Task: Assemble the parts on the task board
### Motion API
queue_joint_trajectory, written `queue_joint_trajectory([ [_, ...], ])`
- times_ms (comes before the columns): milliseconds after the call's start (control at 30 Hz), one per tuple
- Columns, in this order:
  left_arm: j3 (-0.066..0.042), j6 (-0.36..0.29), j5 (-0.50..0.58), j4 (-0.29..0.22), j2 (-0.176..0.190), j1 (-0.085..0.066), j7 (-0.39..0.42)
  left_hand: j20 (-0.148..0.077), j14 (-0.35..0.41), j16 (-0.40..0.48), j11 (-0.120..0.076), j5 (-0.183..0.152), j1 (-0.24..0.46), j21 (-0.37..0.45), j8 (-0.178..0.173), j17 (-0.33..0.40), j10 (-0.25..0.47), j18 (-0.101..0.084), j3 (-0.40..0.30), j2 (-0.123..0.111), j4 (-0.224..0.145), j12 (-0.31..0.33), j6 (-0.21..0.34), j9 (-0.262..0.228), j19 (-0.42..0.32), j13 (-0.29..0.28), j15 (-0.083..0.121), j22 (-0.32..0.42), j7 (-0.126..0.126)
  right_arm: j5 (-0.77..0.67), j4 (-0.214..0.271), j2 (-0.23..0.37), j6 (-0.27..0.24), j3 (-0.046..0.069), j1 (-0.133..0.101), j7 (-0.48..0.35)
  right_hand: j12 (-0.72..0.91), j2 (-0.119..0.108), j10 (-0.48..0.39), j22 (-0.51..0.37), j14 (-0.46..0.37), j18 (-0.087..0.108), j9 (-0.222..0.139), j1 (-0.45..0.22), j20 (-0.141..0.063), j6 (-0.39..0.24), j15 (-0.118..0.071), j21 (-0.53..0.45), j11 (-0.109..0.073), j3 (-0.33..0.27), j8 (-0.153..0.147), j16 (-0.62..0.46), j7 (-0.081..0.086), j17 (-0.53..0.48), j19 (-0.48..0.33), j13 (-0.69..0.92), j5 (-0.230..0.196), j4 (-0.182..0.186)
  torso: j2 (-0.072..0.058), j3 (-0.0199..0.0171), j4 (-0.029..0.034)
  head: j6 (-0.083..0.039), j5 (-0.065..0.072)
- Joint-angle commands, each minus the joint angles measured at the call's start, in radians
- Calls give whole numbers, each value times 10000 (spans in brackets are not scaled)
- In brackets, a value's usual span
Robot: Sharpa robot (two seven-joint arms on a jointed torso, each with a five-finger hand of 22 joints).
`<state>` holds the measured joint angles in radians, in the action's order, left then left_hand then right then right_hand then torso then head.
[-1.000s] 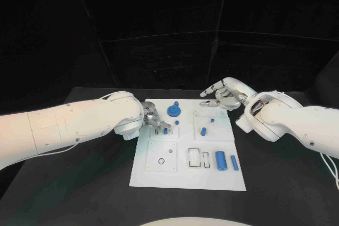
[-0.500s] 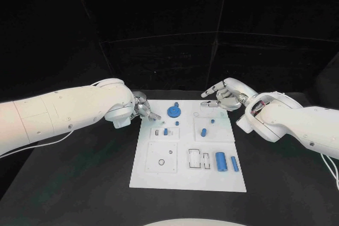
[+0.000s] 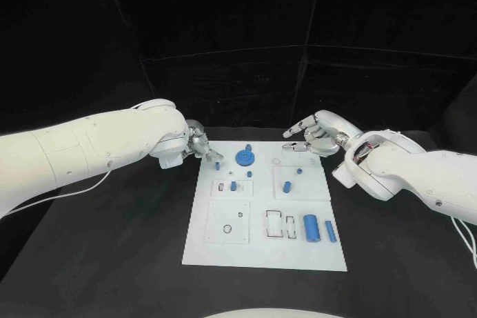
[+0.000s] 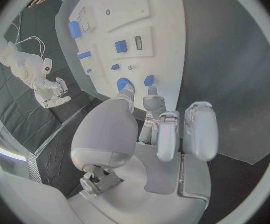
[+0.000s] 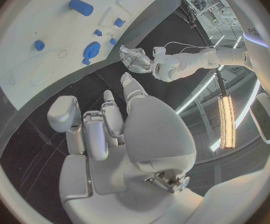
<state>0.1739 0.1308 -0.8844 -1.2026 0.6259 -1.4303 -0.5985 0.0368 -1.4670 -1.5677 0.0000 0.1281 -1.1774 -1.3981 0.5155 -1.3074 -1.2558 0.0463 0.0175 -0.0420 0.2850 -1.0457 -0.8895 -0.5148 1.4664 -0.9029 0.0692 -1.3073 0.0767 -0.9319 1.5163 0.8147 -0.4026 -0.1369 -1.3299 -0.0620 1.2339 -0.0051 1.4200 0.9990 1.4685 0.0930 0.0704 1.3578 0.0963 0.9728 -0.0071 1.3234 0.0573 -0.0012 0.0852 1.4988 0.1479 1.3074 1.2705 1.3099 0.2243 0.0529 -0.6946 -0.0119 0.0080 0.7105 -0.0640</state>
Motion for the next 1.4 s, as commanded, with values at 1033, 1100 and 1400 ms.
queue_joint_trajectory([
  [1033,4,1423,-499,1557,-1127,111,4,86,-1038,-31,-13,-30,55,-70,-77,-2634,-24,58,534,280,1,-171,-301,297,155,-64,-52,-488,-40,38,-33,-118,-38,5,-20,-88,-25,23,-70,2,687,140,-15,-102,-8,63,-73,-44,8,-70,-51,-38,-8,1143,-36,35,49,5,19,-10,9,94,-27],
  [1100,5,1437,-500,1596,-1145,118,3,84,-1038,-31,-16,-21,20,-71,-76,-2634,-25,57,539,292,-4,-175,-310,307,156,-63,-50,-491,-43,38,-32,-119,-39,5,-20,-88,-27,26,-70,3,687,140,-15,-96,-8,62,-74,-44,7,-70,-52,-38,-8,1144,-34,34,56,3,20,-11,11,96,-25],
  [1400,4,1552,-501,1749,-1245,175,33,72,-1038,-31,-31,23,-194,-91,-70,-2634,-47,50,548,377,-37,-216,-366,360,169,-88,-38,-526,-57,38,-30,-139,-36,5,-20,-95,-33,36,-73,5,689,140,-15,-77,-10,60,-76,-45,5,-71,-56,-37,-9,1148,-30,29,79,-2,19,1,9,98,-14],
])
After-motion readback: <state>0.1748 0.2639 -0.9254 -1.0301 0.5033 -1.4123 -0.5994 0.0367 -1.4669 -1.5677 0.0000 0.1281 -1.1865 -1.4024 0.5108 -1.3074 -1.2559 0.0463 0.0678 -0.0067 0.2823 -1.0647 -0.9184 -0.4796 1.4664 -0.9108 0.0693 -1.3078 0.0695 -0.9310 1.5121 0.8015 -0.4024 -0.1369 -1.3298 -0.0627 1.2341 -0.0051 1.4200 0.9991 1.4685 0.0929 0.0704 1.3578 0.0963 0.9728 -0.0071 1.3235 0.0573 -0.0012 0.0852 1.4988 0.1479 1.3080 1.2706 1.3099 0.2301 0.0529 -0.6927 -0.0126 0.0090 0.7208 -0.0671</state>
